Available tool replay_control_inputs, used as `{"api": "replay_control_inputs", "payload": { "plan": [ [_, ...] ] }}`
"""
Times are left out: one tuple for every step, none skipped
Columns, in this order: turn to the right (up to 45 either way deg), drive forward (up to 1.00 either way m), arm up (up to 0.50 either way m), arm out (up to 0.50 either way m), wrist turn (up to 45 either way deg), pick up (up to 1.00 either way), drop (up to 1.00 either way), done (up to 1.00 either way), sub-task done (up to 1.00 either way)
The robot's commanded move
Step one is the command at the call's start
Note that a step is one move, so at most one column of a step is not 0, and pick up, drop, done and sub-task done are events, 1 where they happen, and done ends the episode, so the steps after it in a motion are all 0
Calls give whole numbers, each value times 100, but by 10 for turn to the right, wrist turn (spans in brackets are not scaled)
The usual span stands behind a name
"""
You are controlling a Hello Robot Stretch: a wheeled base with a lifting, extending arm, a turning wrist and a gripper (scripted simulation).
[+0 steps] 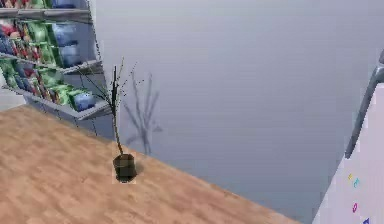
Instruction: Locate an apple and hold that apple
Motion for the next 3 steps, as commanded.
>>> {"api": "replay_control_inputs", "payload": {
  "plan": [
    [-450, 0, 0, 0, 0, 0, 0, 0, 0],
    [-390, 0, 0, 0, 0, 0, 0, 0, 0],
    [0, 60, 0, 0, 0, 0, 0, 0, 0]
  ]
}}
